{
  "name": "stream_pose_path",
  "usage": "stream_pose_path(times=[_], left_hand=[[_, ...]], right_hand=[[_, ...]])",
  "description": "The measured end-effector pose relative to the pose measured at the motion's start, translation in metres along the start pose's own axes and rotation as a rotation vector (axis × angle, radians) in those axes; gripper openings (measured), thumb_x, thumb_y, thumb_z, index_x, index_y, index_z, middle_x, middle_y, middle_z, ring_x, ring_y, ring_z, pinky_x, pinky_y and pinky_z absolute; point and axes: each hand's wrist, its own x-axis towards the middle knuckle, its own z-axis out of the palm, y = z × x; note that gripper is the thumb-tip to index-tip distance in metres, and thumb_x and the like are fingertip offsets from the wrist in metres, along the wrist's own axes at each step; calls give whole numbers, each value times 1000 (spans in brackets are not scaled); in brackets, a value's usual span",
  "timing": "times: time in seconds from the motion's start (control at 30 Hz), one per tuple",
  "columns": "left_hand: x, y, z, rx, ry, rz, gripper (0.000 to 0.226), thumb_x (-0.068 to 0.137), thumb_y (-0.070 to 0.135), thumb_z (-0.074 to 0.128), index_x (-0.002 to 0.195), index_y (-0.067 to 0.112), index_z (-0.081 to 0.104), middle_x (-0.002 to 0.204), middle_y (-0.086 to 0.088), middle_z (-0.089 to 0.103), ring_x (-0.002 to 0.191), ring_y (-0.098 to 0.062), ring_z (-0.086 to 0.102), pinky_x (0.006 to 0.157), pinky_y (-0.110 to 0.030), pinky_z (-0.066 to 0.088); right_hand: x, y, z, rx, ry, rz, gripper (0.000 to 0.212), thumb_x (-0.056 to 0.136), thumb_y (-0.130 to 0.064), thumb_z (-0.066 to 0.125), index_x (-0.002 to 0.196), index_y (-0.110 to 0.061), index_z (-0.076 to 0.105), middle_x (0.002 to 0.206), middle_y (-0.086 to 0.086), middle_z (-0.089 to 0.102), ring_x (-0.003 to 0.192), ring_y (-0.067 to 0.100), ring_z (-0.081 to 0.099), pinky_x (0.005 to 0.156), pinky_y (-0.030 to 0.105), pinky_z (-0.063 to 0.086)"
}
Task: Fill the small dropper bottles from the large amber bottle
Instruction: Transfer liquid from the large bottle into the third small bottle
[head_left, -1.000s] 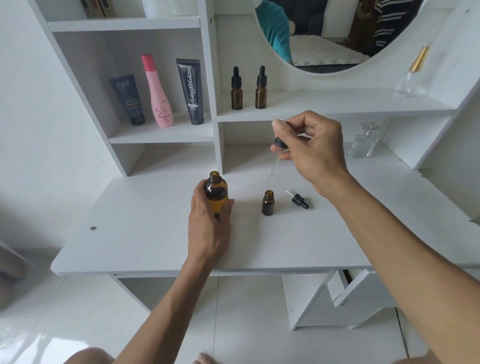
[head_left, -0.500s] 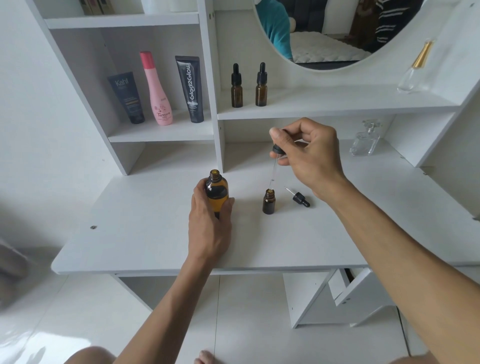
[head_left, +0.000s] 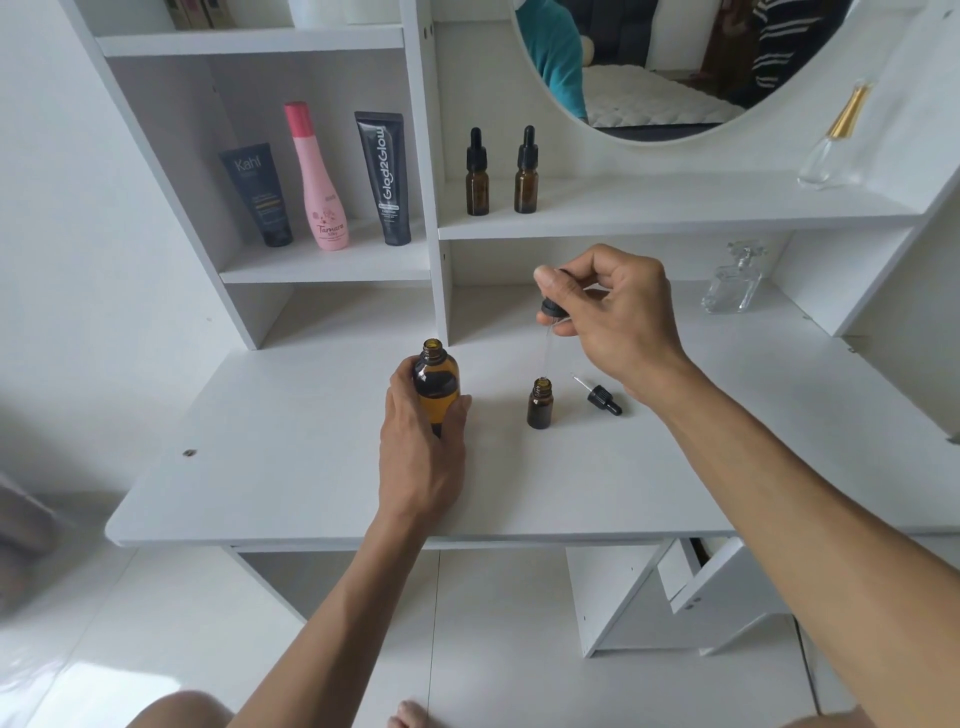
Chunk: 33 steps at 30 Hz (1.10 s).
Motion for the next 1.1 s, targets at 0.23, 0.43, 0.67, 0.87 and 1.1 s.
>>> stream_pose_path(times=[0.23,0.43,0.67,0.87,1.1], left_hand=[[0,-1,0,-12,-5,-5,49,96,29,62,136,35,35,125,1,60,99,-24,65,82,-30,48],[0,-1,1,-12,-5,-3,49,96,28,62,136,33,35,124,1,60,100,-24,65,82,-29,47],[0,-1,0,2,-8,-1,50,97,27,62,139,30,35,126,-1,59,100,-23,64,81,-26,42],[0,-1,0,-5,-7,0,50,97,28,62,138,34,34,128,1,58,100,-23,65,83,-29,47],[0,-1,1,-7,-3,-6,50,96,30,62,137,36,34,128,2,58,103,-24,65,87,-34,50]], right_hand=[[0,-2,1,-65,-2,-30,27,90,-26,75,85,-1,69,74,8,69,64,15,75,59,28,61],[0,-4,1,-93,-15,-53,27,91,-26,74,84,-1,68,71,5,68,64,14,75,57,25,60],[1,-7,1,-126,-7,-93,28,92,-27,74,81,-2,67,69,4,67,62,14,74,61,36,63],[3,-9,1,-118,6,-107,29,92,-26,73,82,0,66,70,7,68,62,16,75,62,38,63],[4,-8,1,-102,19,-107,30,91,-25,74,81,2,66,72,9,68,61,18,74,54,20,56]])
